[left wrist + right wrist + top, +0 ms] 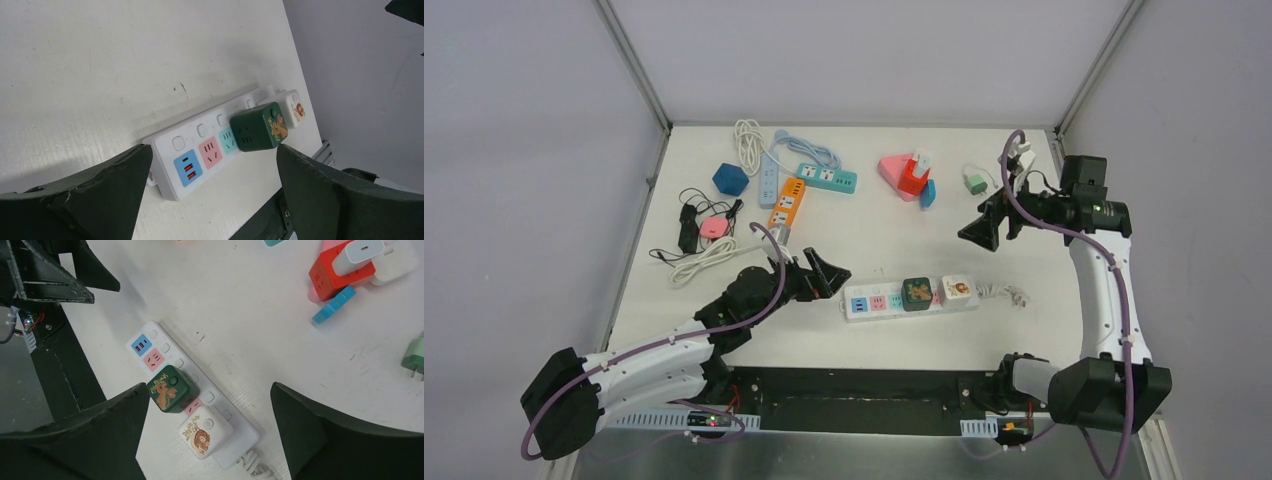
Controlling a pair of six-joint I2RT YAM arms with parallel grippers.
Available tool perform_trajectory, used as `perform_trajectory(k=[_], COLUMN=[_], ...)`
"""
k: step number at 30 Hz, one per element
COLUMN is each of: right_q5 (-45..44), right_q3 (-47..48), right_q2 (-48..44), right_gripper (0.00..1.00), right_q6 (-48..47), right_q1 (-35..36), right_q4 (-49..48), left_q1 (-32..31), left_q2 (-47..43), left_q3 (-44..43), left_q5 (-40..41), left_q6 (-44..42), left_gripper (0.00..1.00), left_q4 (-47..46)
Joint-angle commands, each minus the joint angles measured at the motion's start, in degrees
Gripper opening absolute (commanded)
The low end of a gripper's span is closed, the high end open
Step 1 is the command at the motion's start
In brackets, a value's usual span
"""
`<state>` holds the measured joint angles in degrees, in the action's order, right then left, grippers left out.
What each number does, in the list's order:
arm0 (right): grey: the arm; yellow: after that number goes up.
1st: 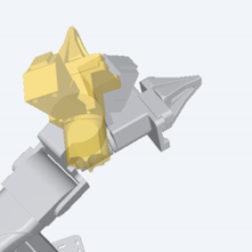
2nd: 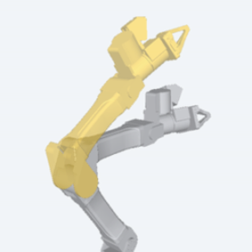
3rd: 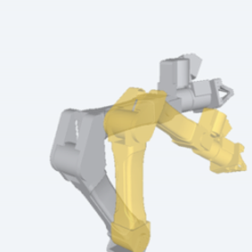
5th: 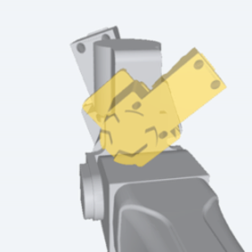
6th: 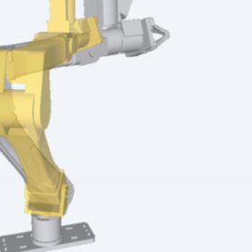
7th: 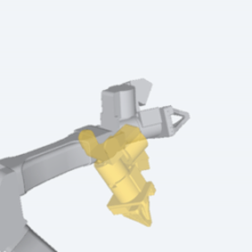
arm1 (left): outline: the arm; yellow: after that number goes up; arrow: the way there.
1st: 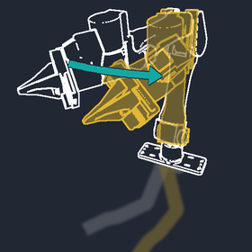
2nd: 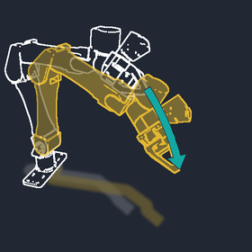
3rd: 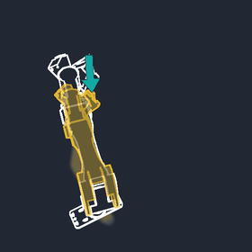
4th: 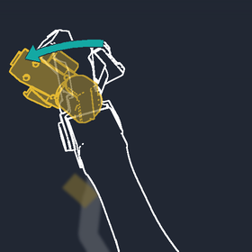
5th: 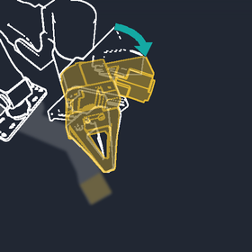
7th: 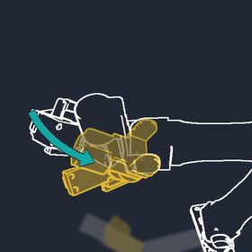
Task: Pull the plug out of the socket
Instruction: Remove the plug from the socket.
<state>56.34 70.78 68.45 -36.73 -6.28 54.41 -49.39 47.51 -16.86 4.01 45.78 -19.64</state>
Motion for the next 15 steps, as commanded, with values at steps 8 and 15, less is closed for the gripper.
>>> perform_trajectory(k=[8,15], right_q5=[8.45,10.31], right_q3=[-3.55,-5.86], right_q2=[-3.12,-4.29], right_gripper=[0.98,0.98], right_q6=[-8.61,-12.68], right_q1=[-0.04,-0.04], right_q4=[3.35,5.15], left_q1=[0.88,1.21], left_q2=[-0.97,-1.57], left_q3=[4.08,4.41], left_q5=[-2.90,-2.90], left_q6=[1.05,1.06], left_gripper=[0.99,0.99], left_q4=[-10.31,-10.60])
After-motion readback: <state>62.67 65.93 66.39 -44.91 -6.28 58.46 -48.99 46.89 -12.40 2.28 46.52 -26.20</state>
